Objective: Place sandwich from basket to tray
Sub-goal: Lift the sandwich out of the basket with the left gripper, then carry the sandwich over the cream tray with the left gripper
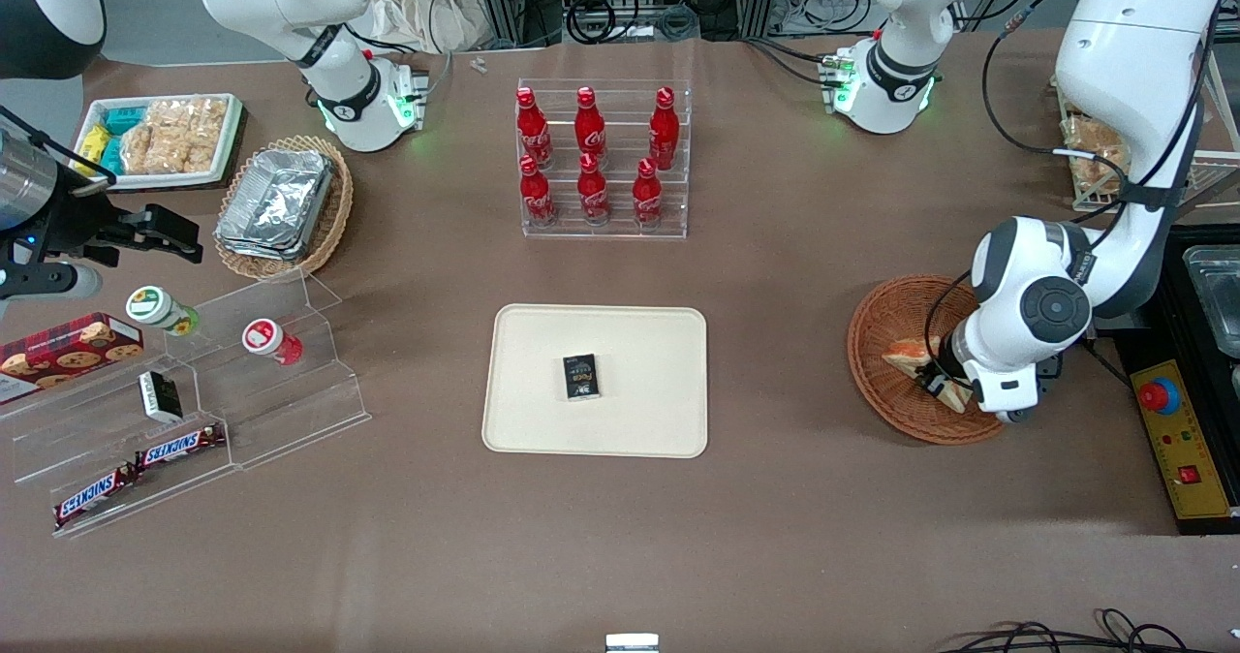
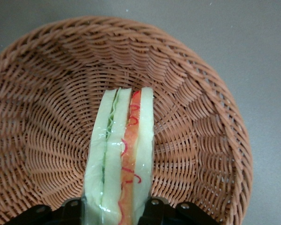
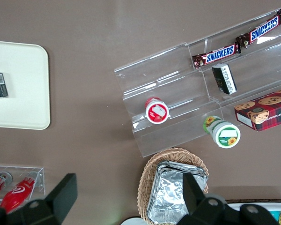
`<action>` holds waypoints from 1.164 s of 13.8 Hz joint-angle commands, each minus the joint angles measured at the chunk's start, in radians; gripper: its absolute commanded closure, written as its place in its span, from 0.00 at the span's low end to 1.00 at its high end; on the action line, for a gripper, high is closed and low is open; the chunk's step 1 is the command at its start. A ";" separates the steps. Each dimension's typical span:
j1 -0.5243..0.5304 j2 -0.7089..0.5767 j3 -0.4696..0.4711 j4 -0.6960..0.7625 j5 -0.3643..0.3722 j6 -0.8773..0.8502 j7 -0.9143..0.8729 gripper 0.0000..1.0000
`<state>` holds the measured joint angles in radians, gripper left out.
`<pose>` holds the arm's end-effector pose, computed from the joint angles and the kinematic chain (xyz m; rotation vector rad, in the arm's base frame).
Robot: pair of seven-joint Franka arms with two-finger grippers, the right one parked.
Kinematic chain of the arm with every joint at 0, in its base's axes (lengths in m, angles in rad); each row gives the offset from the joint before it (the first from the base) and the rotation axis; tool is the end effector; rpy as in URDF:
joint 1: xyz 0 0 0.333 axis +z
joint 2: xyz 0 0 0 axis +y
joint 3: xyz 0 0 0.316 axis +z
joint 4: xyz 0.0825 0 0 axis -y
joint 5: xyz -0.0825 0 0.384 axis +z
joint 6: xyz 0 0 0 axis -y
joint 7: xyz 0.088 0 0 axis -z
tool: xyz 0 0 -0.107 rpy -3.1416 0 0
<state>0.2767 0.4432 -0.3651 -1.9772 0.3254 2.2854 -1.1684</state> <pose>0.6004 -0.0393 0.2475 -2.7363 -1.2860 0.0413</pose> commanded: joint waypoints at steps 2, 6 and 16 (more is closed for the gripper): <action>-0.039 -0.004 -0.035 0.185 0.023 -0.260 -0.020 1.00; -0.060 -0.023 -0.155 0.383 0.000 -0.536 0.087 1.00; -0.287 0.156 -0.376 0.533 -0.085 -0.652 0.351 1.00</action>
<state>0.0795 0.4833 -0.7504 -1.5072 0.2235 1.6216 -0.8294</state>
